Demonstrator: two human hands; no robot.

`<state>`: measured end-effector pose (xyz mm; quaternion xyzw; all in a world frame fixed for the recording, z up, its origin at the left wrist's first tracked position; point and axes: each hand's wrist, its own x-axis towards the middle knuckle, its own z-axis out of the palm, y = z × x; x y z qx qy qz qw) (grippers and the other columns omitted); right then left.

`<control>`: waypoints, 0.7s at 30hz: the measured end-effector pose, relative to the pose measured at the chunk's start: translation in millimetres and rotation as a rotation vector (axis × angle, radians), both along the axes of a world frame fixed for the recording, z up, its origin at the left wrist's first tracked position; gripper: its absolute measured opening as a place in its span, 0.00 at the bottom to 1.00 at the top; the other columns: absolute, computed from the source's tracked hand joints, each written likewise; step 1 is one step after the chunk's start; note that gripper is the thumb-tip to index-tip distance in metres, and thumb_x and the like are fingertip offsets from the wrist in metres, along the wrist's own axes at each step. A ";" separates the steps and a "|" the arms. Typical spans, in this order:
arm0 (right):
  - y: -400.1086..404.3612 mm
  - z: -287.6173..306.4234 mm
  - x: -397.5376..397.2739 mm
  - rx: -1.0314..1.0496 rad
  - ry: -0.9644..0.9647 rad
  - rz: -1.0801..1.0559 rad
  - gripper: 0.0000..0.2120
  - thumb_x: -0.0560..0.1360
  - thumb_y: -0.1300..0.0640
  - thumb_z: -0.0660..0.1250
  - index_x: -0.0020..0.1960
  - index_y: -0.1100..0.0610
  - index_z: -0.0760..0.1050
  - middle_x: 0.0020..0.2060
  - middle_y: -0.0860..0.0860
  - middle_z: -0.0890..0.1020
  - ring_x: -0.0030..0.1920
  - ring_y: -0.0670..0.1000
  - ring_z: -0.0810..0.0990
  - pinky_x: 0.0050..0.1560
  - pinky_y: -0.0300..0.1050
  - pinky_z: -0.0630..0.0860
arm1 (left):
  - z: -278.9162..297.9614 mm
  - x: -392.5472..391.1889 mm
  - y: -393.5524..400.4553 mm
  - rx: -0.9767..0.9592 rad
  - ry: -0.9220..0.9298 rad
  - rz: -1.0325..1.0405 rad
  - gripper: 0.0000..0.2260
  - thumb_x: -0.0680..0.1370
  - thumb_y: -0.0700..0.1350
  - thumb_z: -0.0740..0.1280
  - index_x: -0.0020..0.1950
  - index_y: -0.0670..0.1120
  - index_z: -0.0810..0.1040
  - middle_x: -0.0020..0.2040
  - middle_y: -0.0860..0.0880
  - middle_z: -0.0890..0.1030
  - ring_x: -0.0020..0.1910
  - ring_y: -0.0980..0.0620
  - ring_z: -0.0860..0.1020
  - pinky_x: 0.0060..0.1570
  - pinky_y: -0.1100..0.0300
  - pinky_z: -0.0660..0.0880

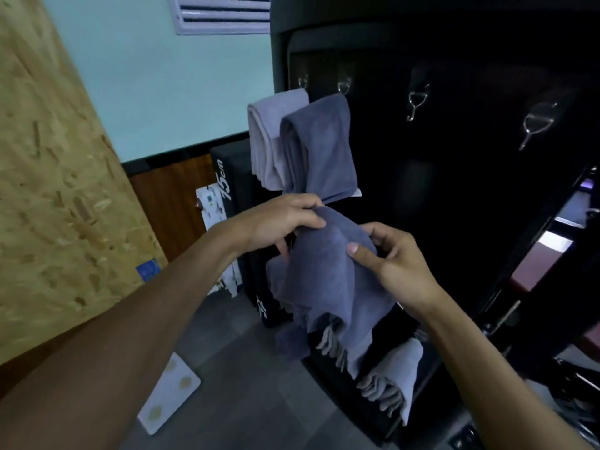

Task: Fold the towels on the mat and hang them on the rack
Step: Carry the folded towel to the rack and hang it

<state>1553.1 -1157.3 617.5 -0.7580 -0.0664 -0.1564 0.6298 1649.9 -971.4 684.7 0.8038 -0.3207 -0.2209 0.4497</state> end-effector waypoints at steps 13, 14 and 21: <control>-72.0 46.5 51.3 0.050 -0.306 -0.322 0.10 0.75 0.60 0.70 0.54 0.51 0.74 0.41 0.47 0.80 0.38 0.54 0.78 0.36 0.45 0.76 | 91.2 48.5 -108.1 0.094 -0.169 0.037 0.03 0.79 0.46 0.66 0.45 0.49 0.77 0.42 0.50 0.79 0.42 0.53 0.79 0.34 0.58 0.75; -72.0 50.9 53.4 0.061 -0.328 -0.351 0.09 0.75 0.60 0.70 0.54 0.51 0.74 0.41 0.45 0.80 0.38 0.51 0.78 0.36 0.42 0.76 | 98.4 50.6 -114.4 0.107 -0.206 0.032 0.04 0.76 0.49 0.68 0.45 0.49 0.77 0.42 0.50 0.79 0.43 0.53 0.79 0.35 0.58 0.75; -69.8 68.9 72.0 0.231 -0.355 -0.572 0.06 0.76 0.58 0.69 0.52 0.51 0.75 0.34 0.49 0.79 0.27 0.44 0.73 0.29 0.31 0.69 | 125.9 66.2 -153.4 0.289 -0.465 0.026 0.20 0.66 0.58 0.76 0.51 0.53 0.75 0.50 0.52 0.80 0.51 0.54 0.79 0.56 0.48 0.76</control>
